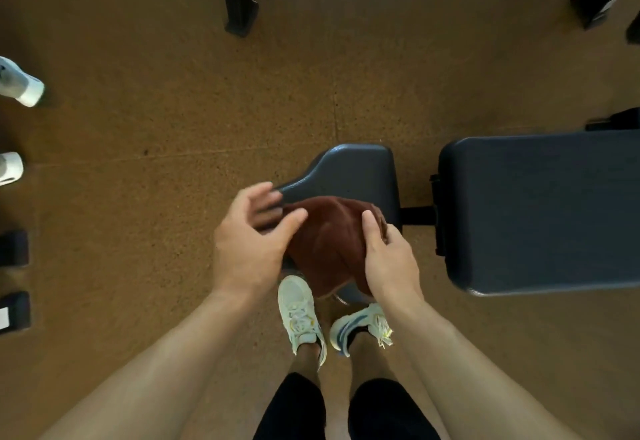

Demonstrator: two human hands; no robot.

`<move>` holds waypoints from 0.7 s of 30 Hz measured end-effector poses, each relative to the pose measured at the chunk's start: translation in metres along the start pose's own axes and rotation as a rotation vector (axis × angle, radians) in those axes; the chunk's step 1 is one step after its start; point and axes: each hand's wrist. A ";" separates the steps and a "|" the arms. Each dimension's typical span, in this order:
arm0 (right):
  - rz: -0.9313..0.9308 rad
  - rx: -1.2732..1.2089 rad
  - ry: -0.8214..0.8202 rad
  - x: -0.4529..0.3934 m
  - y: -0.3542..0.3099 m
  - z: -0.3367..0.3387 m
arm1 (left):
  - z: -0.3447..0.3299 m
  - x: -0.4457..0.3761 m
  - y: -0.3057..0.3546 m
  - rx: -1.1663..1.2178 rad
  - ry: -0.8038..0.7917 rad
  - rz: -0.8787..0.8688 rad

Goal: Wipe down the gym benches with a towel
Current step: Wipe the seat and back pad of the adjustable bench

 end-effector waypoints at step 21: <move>0.697 0.779 -0.062 -0.073 -0.017 -0.059 | -0.032 -0.092 -0.048 -0.309 0.265 0.142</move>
Point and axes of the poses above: each hand's wrist, its own x-axis away from the middle knuckle, its own z-axis out of the back of the hand, y = z × x, and after that the axes turned 2 degrees about z, right-handed
